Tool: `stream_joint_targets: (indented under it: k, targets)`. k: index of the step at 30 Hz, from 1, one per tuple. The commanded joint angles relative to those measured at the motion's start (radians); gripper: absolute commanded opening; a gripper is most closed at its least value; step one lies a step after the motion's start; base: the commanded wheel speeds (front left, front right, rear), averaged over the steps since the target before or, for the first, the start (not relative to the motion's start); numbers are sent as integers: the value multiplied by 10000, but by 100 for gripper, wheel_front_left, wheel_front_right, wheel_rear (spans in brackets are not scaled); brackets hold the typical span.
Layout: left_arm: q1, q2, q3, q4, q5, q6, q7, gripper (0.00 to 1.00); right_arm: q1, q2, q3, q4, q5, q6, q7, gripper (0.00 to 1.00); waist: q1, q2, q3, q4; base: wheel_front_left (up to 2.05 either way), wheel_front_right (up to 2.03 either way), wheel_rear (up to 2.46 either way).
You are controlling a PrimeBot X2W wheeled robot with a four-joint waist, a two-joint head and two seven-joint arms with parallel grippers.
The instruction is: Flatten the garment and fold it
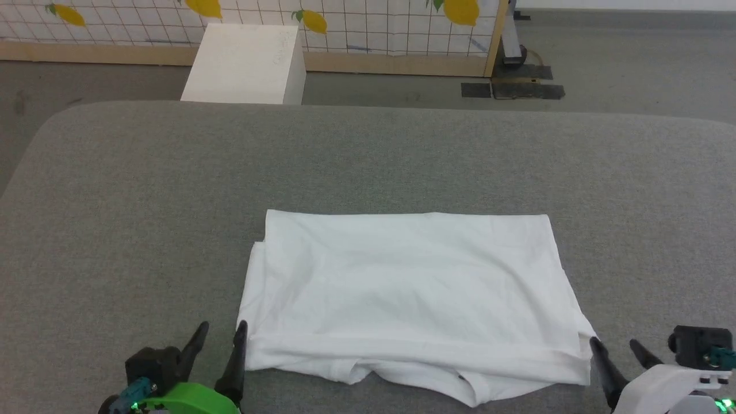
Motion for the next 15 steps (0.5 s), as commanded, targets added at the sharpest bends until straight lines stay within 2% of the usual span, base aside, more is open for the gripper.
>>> stream_joint_targets:
  k: [1, 8, 15]
  targets:
    - [-84, -99, 141, -109, 21, 110, -134, 100, -108, 18, -105, -105, 186, -15, -300, 100, 1, 0, -65, 49, 0, 0, 0]
    - [-935, -403, 727, -396, 742, 409, -393, 100, -1142, 23, -480, 496, 930, -15, -1778, 100, 1, 0, -135, 111, 0, 0, 0]
    - [-1970, -959, 1236, -327, 1852, 90, -408, 100, -2643, 25, -123, 2695, 1026, -15, -1904, 100, 1, 0, 21, 152, 0, 0, 0]
